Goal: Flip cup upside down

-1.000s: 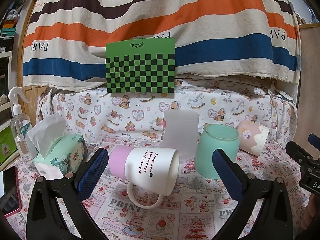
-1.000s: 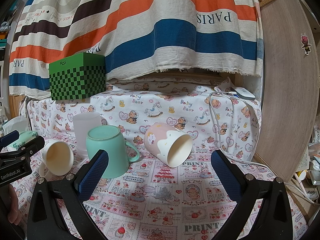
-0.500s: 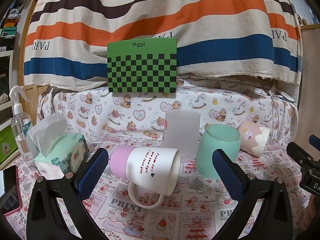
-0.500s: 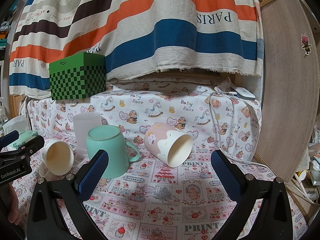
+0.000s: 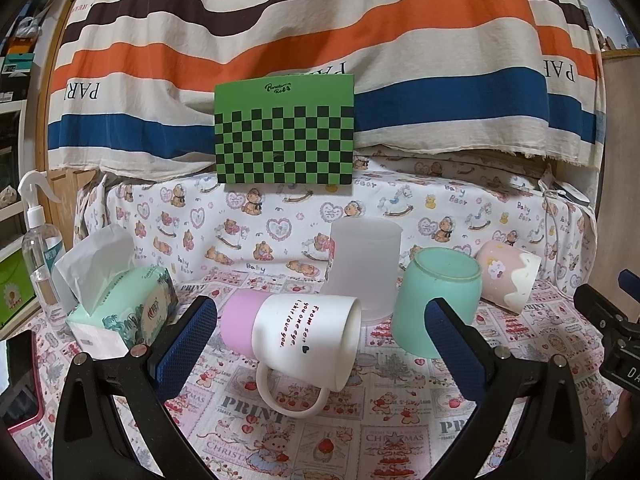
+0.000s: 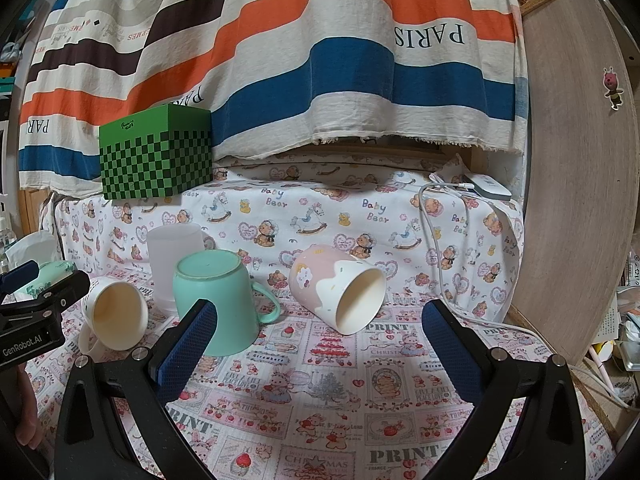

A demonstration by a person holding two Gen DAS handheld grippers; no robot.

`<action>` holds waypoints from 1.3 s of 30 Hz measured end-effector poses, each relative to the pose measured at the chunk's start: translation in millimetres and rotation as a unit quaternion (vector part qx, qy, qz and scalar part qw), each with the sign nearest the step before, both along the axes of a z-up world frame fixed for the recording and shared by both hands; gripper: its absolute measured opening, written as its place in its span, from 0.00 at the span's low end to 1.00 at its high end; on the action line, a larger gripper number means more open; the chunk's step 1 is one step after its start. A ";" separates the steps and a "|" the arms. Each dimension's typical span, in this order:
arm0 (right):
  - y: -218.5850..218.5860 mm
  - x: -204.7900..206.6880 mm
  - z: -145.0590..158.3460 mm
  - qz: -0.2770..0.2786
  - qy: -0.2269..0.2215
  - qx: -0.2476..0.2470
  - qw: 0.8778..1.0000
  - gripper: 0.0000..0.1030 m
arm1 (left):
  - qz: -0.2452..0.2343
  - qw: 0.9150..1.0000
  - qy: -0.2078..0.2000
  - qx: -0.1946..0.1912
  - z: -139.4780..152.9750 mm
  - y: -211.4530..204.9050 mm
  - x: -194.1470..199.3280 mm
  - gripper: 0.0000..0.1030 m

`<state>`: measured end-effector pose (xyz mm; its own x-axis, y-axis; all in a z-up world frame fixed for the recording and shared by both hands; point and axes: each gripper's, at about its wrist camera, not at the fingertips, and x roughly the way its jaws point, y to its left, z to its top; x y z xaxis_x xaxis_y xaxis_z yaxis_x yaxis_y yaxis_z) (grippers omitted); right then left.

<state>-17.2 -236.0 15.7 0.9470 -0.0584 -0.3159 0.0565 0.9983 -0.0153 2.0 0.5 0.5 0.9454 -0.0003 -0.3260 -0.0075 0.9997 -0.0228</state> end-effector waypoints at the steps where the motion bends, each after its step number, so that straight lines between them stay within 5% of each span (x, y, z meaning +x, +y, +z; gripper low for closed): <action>1: 0.0 -0.1 0.0 0.000 0.000 0.000 1.000 1.00 | 0.000 1.000 0.000 0.000 0.0 0.2 0.1 1.00; 39: -0.1 0.5 -0.4 -0.001 0.000 -0.001 1.000 1.00 | -0.008 1.000 0.002 0.005 -0.8 -5.5 0.8 1.00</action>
<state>-16.7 -236.1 15.3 0.9466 -0.0598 -0.3168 0.0575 0.9982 -0.0165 2.8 -5.0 -0.3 0.9440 -0.0130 -0.3297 0.0093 0.9999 -0.0129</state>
